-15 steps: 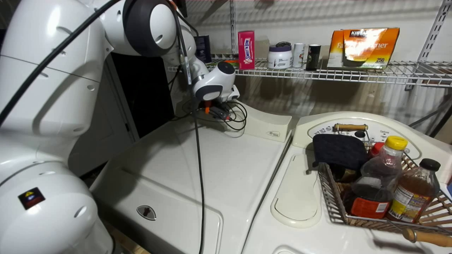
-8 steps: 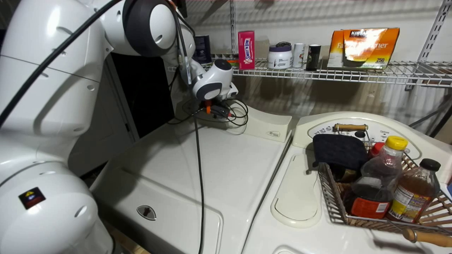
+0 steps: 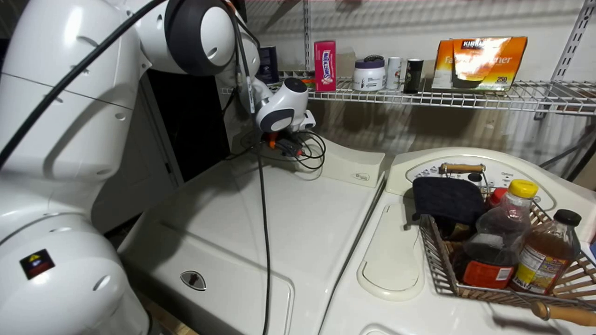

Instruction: Press the middle third button from the top on the right half of the washing machine button display

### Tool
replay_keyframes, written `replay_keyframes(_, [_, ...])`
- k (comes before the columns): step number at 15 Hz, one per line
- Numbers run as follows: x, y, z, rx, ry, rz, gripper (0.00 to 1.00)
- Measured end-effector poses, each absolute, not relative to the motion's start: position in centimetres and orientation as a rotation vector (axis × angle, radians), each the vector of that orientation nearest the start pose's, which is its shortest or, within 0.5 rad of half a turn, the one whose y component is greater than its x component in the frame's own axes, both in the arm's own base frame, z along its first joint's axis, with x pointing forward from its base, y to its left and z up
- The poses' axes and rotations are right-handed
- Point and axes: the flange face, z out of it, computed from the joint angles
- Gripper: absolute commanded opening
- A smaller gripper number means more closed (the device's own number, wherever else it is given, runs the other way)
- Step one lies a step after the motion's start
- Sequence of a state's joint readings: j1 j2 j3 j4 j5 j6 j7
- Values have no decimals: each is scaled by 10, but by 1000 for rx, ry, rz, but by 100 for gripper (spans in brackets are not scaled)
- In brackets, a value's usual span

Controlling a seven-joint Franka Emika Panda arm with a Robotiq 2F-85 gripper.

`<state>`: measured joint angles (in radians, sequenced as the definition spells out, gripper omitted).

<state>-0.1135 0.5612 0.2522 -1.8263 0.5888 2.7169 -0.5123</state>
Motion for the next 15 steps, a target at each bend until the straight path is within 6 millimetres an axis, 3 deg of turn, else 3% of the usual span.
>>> replay_keyframes(15, [675, 53, 266, -2656, 206, -451, 0])
